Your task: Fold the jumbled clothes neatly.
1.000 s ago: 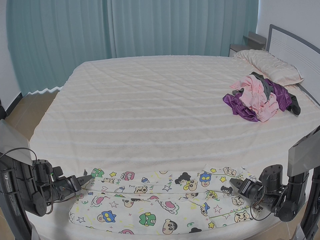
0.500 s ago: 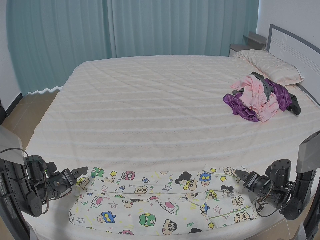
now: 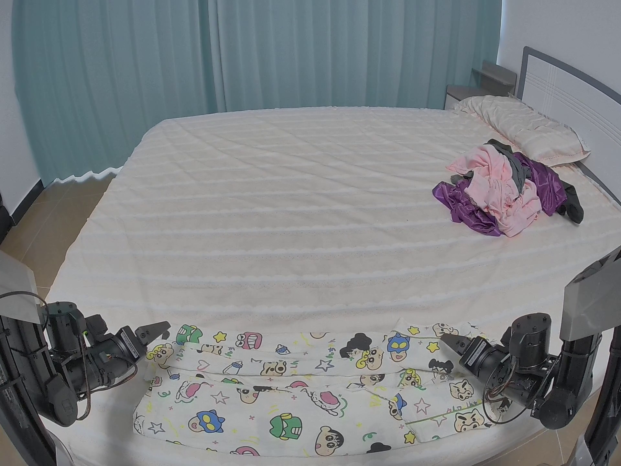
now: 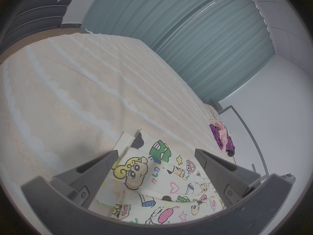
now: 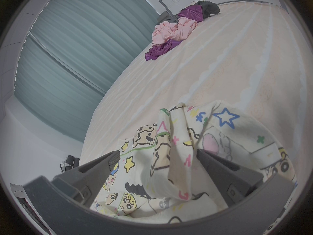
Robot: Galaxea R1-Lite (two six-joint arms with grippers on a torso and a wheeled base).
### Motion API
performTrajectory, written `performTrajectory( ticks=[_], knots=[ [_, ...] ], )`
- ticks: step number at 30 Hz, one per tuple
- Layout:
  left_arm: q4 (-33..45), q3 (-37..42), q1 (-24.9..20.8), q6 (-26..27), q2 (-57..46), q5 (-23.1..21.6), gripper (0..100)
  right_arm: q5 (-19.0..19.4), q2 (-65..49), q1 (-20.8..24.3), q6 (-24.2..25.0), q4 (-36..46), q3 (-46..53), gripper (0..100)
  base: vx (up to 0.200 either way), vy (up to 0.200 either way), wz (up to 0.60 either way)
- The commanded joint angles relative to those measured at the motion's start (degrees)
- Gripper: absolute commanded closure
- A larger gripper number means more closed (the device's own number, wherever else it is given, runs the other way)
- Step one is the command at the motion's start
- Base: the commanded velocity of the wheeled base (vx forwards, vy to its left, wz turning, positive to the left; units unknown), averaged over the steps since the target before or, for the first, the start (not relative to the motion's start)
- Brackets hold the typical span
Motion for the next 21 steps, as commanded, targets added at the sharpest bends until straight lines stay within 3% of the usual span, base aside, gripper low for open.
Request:
performTrajectory(
  ticks=[1,5,21],
  knots=[
    [-1.1,0.5,-0.4,0.0,-0.3,0.0,0,0.0,1.6,0.1,0.0,-1.0,-0.7,0,-0.2,0.0,0.0],
    [-1.1,1.1,-0.7,0.0,-0.3,0.1,0,-0.4,1.2,0.1,0.0,-1.0,-0.5,0,-0.2,0.0,0.0],
    [-1.1,1.1,-0.8,0.0,-0.2,0.1,0,-0.7,1.3,-0.5,0.1,-1.0,-3.9,0,0.0,0.0,0.0]
  ],
)
